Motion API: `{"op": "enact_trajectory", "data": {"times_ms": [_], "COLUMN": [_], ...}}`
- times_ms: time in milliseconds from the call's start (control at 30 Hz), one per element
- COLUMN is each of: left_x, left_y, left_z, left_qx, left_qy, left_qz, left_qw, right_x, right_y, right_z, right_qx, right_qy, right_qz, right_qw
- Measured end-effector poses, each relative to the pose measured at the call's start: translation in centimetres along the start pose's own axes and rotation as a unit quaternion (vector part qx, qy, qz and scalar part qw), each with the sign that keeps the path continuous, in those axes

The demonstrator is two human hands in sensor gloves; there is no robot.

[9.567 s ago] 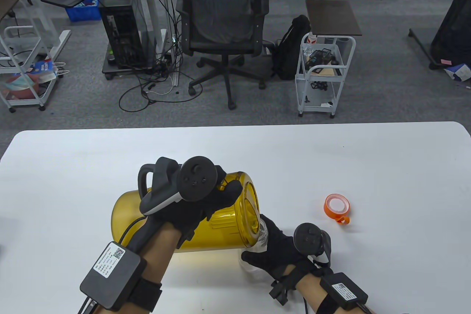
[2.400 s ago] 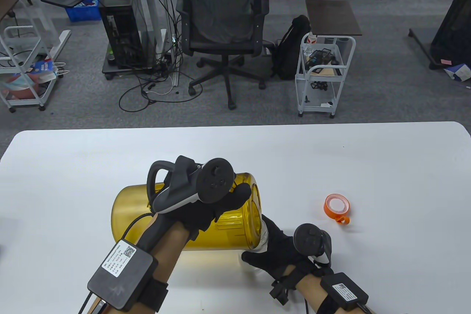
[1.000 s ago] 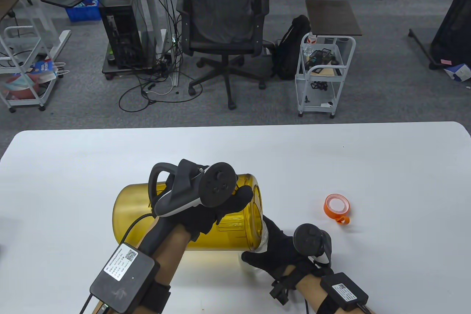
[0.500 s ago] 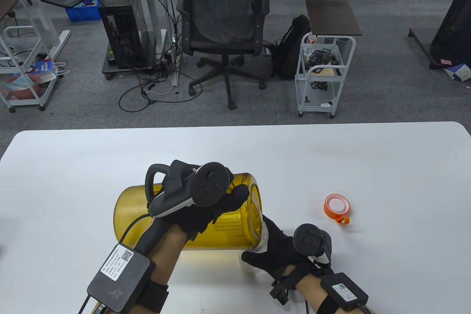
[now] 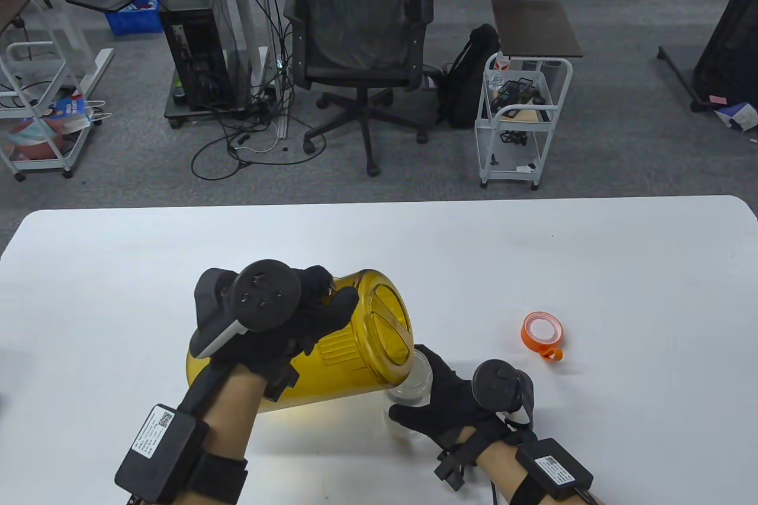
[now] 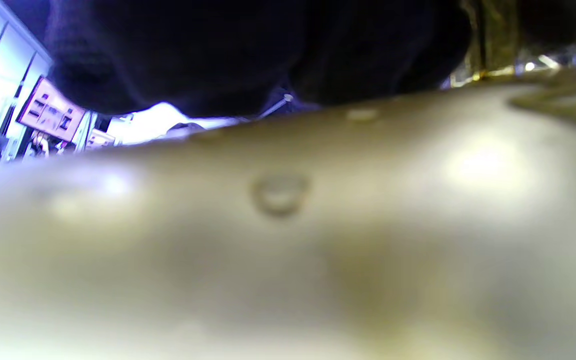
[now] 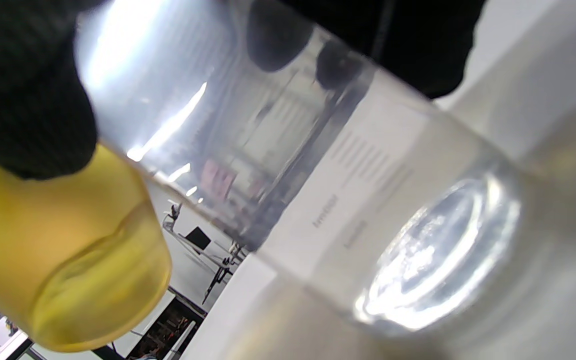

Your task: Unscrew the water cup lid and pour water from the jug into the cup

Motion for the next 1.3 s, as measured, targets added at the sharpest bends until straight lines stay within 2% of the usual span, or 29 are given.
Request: {"op": "enact_trajectory", "data": {"times_ms": [133,233,433,567,933,1300], "left_x": [1.1,2.1,4.1,4.6,5.0,4.4], "left_y": [-3.4,-6.1,-11.1,-13.8,-19.8,-23.3], "left_z": [0.9,0.6,-1.7,-3.6,-7.1,-8.6], "left_qx": [0.093,0.156,0.268,0.31,0.364,0.378], "left_qy": [0.045,0.075,0.149,0.19,0.274,0.309], "left_qz": [0.032,0.059,0.123,0.135,0.188,0.196], "left_qw": [0.994,0.983,0.944,0.922,0.87,0.851], "right_x": [0.0,0.0,0.0,0.1,0.1,0.1], "right_y": [0.0,0.0,0.0,-0.1,-0.1,-0.1], "right_z": [0.0,0.0,0.0,0.1,0.1,0.1], "right_qx": [-0.001,-0.002,-0.003,-0.009,-0.018,-0.023], "right_qy": [0.0,0.0,0.0,0.002,0.004,0.006], "right_qz": [0.0,0.001,0.001,0.005,0.007,0.008], "right_qw": [1.0,1.0,1.0,1.0,1.0,1.0]}}
Point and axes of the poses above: the tracker on the back of each hand, its own y axis roughly to the thumb side, its own x axis roughly from the fingertips to the wrist, z = x × y, the point moved 5 cm from there along -x, roughly from the wrist to the fingertips, and after that the axes turned 2 degrees about -y, right-handed, at the moved point
